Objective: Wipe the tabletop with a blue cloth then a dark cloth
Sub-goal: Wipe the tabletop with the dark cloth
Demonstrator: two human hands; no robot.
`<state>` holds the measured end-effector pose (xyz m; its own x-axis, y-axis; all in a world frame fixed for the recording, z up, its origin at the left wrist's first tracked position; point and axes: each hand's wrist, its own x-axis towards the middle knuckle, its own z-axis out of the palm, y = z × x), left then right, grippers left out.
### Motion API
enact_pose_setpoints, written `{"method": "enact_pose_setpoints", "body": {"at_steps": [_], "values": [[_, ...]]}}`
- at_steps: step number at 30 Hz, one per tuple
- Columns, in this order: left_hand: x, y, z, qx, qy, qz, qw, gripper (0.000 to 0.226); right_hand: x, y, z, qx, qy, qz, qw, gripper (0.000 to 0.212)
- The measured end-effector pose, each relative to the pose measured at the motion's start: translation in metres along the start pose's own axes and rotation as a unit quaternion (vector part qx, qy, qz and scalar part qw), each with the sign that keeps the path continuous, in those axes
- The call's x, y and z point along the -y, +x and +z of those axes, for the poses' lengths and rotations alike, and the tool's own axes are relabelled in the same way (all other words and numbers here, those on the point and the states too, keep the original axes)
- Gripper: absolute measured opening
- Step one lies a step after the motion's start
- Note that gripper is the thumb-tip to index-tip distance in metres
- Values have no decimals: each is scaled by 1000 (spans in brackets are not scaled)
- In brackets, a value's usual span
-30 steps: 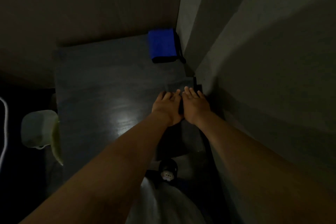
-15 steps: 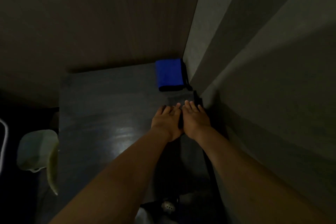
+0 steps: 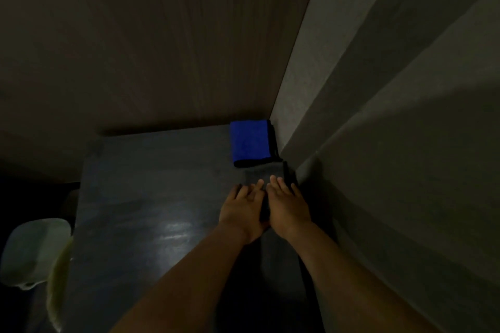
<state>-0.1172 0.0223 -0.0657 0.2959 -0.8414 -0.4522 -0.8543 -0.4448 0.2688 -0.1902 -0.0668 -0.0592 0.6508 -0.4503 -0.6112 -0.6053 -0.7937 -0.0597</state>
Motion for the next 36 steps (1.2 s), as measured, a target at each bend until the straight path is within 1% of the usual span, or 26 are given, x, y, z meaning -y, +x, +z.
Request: {"method": "enact_pose_setpoints", "body": {"at_steps": [9, 13, 17, 23, 26, 32, 34, 36], "values": [[0, 0, 6, -2, 19, 6, 1000, 75, 0, -1, -7, 6, -3, -5, 1000, 68], [0, 0, 9, 0, 17, 2, 1000, 74, -3, -2, -9, 8, -2, -13, 1000, 68], [-5, -3, 17, -8, -11, -16, 1000, 73, -6, -2, -11, 15, 4, -25, 1000, 73], [-10, -8, 21, -10, -5, -23, 1000, 73, -9, -2, -14, 24, 5, -50, 998, 75], [-16, -14, 25, -19, -11, -29, 999, 73, -8, 0, -17, 18, 14, -68, 997, 69], [-25, -22, 34, -26, -60, -48, 997, 73, -5, 10, -19, 19, 28, -107, 994, 56], [-28, -21, 37, -57, -70, -54, 994, 68, -2, 13, -18, 23, 36, -116, 992, 53], [-30, -22, 38, -85, -53, -60, 993, 65, 2, 15, -18, 25, 48, -126, 990, 47]]}}
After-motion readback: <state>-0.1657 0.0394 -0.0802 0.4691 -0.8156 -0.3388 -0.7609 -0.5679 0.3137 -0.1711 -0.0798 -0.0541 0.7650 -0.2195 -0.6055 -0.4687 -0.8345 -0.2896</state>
